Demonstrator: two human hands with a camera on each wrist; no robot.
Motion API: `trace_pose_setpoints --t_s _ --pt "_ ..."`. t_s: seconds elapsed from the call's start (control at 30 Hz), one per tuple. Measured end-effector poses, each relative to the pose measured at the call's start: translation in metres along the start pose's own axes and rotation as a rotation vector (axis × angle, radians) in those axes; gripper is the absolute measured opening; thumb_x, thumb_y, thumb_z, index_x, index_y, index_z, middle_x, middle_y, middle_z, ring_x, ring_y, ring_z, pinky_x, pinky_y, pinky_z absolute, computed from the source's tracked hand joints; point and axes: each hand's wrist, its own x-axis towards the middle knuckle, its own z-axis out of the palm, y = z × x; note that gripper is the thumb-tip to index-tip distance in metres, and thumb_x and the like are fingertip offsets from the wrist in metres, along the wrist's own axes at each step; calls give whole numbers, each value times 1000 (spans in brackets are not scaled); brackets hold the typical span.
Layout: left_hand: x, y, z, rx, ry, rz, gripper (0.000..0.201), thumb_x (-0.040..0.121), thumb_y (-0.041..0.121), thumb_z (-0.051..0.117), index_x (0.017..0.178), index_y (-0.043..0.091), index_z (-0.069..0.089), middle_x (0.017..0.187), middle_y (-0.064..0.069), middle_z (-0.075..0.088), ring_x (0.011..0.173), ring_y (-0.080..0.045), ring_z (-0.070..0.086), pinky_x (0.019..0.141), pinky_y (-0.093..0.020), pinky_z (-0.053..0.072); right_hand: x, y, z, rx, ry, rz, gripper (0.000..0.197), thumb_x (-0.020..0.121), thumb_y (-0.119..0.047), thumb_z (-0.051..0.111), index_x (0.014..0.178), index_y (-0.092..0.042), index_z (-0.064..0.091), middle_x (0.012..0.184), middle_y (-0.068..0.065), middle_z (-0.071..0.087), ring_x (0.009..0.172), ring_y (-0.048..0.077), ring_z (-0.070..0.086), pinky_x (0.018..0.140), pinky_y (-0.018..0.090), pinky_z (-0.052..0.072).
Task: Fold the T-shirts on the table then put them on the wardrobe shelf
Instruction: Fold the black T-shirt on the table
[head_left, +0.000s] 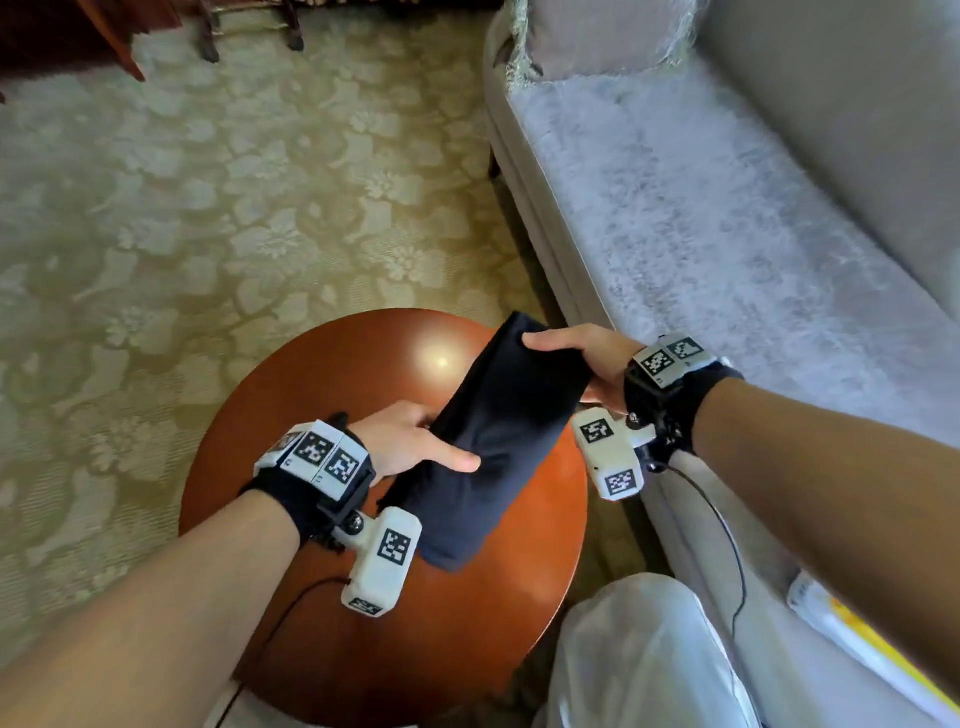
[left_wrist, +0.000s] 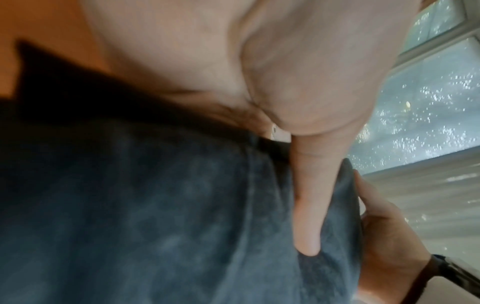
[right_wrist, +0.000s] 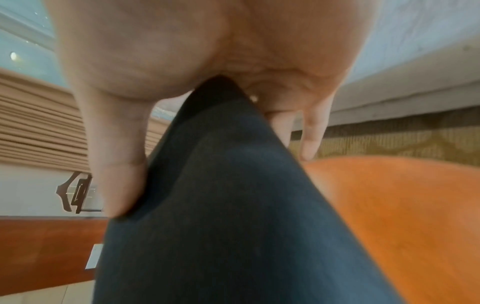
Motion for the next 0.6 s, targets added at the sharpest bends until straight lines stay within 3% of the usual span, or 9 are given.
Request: trace_pose_setpoints --t_s 0.1,0.17,0.27,0.37,0.43,0.5,0.53,0.6 --pt "-18 38 7 78 -43 -30 36 70 19 86 104 16 74 98 1 76 97 -19 71 93 -35 52 -32 -19 -24 -28 70 22 99 39 -49 93 120 1 64 111 19 69 104 37 67 97 53 49" --pt "-31 67 16 119 -70 -43 34 71 22 86 103 18 74 96 3 77 96 -17 71 90 -32 52 -56 -26 -42 -31 135 11 102 39 -52 92 119 4 62 114 24 66 108 43 62 96 63 44" --pt "-49 109 33 163 -105 -35 22 74 26 84 94 23 74 88 9 77 87 -9 71 74 -23 51 -101 -30 -65 103 248 26 70 58 -44 86 109 1 69 103 16 72 97 35 69 95 51 51" --pt "-67 140 53 158 -156 -63 12 77 22 82 85 24 73 82 10 76 75 -3 71 65 -19 48 -142 -23 -90 224 375 58 75 47 -51 88 105 -7 69 98 11 74 89 30 71 89 44 55" --pt "-78 158 69 170 -198 -90 15 77 20 82 90 21 74 86 6 77 79 -7 72 70 -22 50 -173 -15 -103 269 453 94 68 47 -53 88 96 -9 70 91 11 74 76 25 73 77 39 59" --pt "-84 172 83 198 -226 -100 24 76 20 82 98 18 75 94 1 77 90 -15 72 83 -29 53 -200 2 -117 292 538 96 44 66 -51 81 82 -12 67 78 9 69 50 15 67 48 22 54" --pt "-85 179 92 212 -244 -102 28 76 19 82 102 16 73 97 -1 76 95 -18 71 88 -31 53 -212 13 -123 310 582 93 40 70 -51 79 79 -14 66 77 7 68 49 14 65 45 19 50" --pt "-85 192 111 224 -252 -95 27 76 16 82 100 15 70 99 -3 74 96 -18 69 86 -29 53 -231 36 -137 384 660 58 44 59 -55 82 77 -17 71 90 7 73 73 20 71 68 30 58"
